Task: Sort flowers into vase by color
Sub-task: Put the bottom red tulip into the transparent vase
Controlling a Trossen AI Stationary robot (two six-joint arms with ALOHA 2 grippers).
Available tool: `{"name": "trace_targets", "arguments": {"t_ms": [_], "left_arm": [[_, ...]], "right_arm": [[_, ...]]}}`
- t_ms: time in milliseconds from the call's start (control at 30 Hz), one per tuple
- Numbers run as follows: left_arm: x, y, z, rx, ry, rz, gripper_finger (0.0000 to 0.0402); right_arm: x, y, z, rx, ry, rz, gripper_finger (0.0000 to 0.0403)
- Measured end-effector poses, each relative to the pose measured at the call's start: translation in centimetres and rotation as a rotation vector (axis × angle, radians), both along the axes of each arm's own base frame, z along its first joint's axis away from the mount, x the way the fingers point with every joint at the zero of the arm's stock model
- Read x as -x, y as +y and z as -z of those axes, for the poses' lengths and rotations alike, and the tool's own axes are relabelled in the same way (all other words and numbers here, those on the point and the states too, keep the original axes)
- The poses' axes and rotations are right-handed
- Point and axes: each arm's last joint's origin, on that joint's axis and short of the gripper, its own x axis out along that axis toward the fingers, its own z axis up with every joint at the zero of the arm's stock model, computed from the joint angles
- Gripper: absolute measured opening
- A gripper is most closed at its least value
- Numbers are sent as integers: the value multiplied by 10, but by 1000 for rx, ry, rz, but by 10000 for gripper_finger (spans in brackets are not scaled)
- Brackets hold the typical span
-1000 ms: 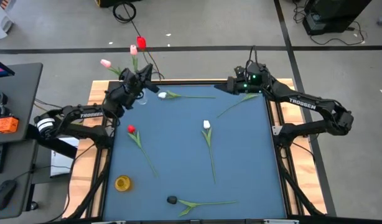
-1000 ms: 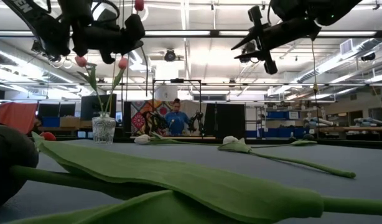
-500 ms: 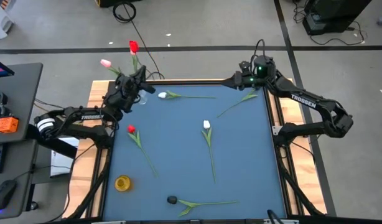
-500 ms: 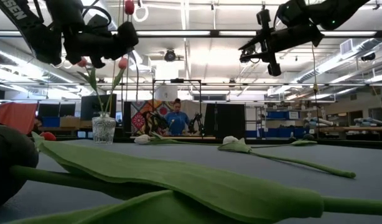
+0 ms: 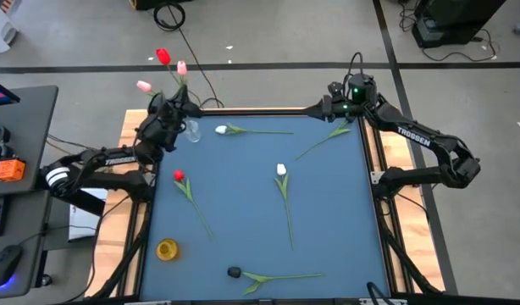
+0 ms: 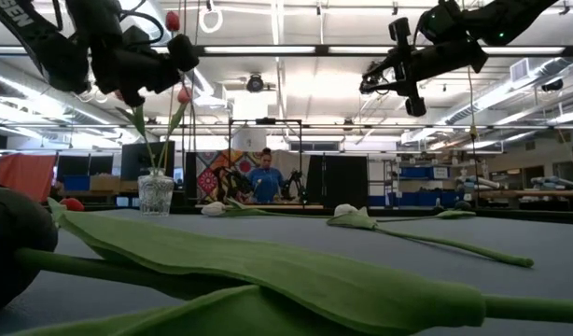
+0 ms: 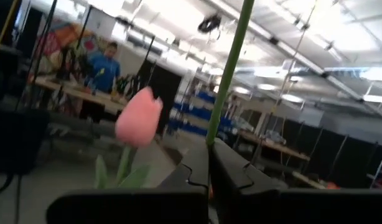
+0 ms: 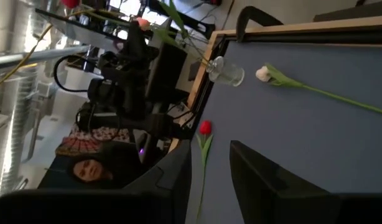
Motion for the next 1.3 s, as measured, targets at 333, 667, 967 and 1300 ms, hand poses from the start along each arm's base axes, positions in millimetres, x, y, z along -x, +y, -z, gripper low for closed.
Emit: {"name": "trace_targets", "arguments": {"t_ms": [333, 667, 967, 1300], "left_arm": [[20, -14, -4, 132, 79, 15, 6], [39, -22, -5, 199, 147, 14, 6], [37, -14, 4, 237, 211, -14, 6], [32, -9, 12, 281, 216, -16, 10]], "right_arm": [[0, 0, 3, -10, 41, 74, 119], [-4, 3, 5, -17, 65, 84, 119], [-13, 12, 5, -10, 77, 78, 119], [-20, 20, 5, -28, 76, 46, 119]]}}
